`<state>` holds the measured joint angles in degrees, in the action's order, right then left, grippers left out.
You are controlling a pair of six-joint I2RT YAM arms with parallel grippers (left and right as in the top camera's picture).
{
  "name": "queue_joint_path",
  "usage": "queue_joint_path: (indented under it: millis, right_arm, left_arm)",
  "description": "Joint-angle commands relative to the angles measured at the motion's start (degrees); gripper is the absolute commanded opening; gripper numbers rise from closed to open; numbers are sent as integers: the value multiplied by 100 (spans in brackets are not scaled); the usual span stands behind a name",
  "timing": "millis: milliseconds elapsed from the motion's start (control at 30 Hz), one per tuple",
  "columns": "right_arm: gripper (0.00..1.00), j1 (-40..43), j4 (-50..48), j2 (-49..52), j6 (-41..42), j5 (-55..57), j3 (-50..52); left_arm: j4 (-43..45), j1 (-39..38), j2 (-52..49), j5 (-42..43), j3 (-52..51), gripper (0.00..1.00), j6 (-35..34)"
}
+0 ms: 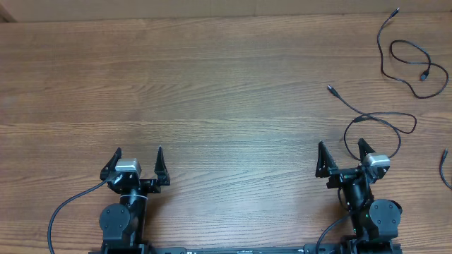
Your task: Untangle cables
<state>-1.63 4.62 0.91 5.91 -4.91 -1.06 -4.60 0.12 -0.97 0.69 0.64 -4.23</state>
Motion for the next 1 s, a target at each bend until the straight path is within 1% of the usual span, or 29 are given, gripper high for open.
queue_joint_path:
  millis: [0, 600, 733, 867, 967]
  right_arm:
    - [100, -13, -22, -31, -39, 55, 57]
    - [100, -13, -57, -74, -42, 61, 57]
    - [100, -9, 20, -74, -57, 372, 59]
    - [100, -9, 17, -74, -658, 280, 59]
    - [100, -9, 17, -74, -896, 260, 59]
  left_arm:
    - [17, 28, 76, 35, -37, 100, 105]
    - [17, 28, 76, 35, -37, 100, 105]
    - [17, 28, 76, 35, -37, 100, 105]
    - [17, 28, 76, 35, -37, 99, 105]
    - [17, 28, 76, 35, -37, 100, 105]
